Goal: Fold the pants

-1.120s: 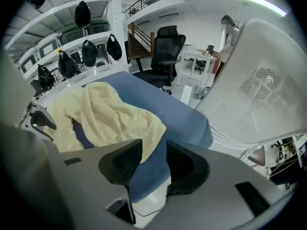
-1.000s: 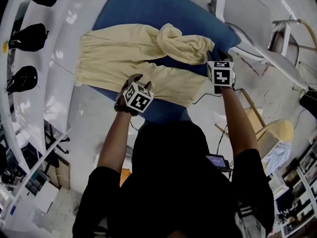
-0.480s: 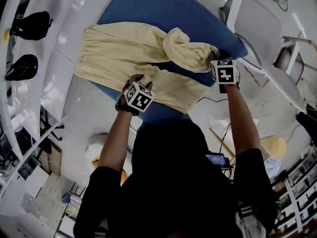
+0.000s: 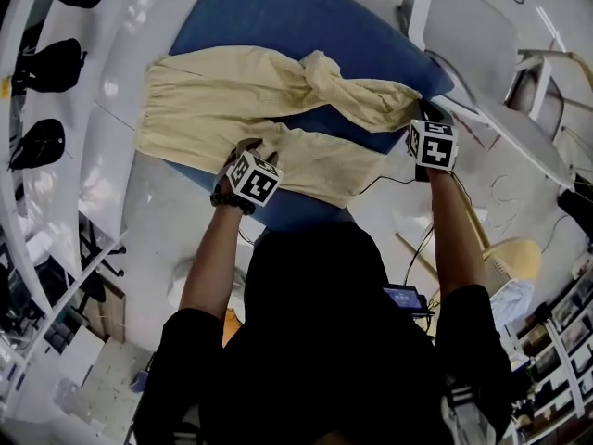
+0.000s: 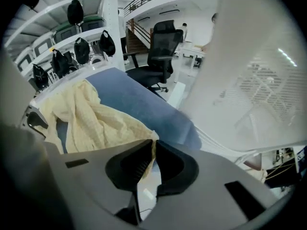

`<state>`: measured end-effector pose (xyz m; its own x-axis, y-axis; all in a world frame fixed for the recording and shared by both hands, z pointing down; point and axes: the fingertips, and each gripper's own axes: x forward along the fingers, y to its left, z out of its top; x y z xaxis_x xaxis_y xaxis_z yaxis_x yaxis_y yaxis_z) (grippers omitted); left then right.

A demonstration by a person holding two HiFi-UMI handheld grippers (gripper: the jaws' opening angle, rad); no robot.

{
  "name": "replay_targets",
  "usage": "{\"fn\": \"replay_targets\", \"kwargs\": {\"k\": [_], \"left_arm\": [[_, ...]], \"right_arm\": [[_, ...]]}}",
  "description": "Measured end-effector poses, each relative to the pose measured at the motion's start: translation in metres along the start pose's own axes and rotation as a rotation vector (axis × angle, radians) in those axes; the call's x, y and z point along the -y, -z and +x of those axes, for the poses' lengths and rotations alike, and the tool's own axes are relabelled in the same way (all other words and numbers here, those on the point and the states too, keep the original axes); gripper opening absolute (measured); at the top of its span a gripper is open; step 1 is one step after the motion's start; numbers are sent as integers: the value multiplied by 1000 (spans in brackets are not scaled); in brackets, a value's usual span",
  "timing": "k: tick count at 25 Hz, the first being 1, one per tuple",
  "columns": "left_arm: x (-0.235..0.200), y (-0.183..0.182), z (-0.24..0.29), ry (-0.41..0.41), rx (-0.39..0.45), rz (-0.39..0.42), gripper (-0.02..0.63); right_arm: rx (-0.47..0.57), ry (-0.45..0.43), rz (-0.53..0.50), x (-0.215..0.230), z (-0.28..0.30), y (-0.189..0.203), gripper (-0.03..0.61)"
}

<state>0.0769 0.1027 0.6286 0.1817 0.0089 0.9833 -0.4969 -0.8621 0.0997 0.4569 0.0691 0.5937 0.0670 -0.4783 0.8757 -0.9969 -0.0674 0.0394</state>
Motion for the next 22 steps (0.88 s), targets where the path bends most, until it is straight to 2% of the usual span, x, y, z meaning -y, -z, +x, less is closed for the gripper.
{"fn": "replay_targets", "kwargs": {"k": [4,10,18,22], "left_arm": [[1,-6,-3,-12,4,21,195],[3,-18,-6,-32,2,66,195],[10,-49,-12,-72,52,114,195],[15,-66,-13,-82,83,132,195]], "right_arm": [[-40,144,17,54,-19,32,32],[-87,293,131,116,-44,69,34],[-73,271,137,122,-46,81,60],[-48,265,137,120,-51,79,123]]}}
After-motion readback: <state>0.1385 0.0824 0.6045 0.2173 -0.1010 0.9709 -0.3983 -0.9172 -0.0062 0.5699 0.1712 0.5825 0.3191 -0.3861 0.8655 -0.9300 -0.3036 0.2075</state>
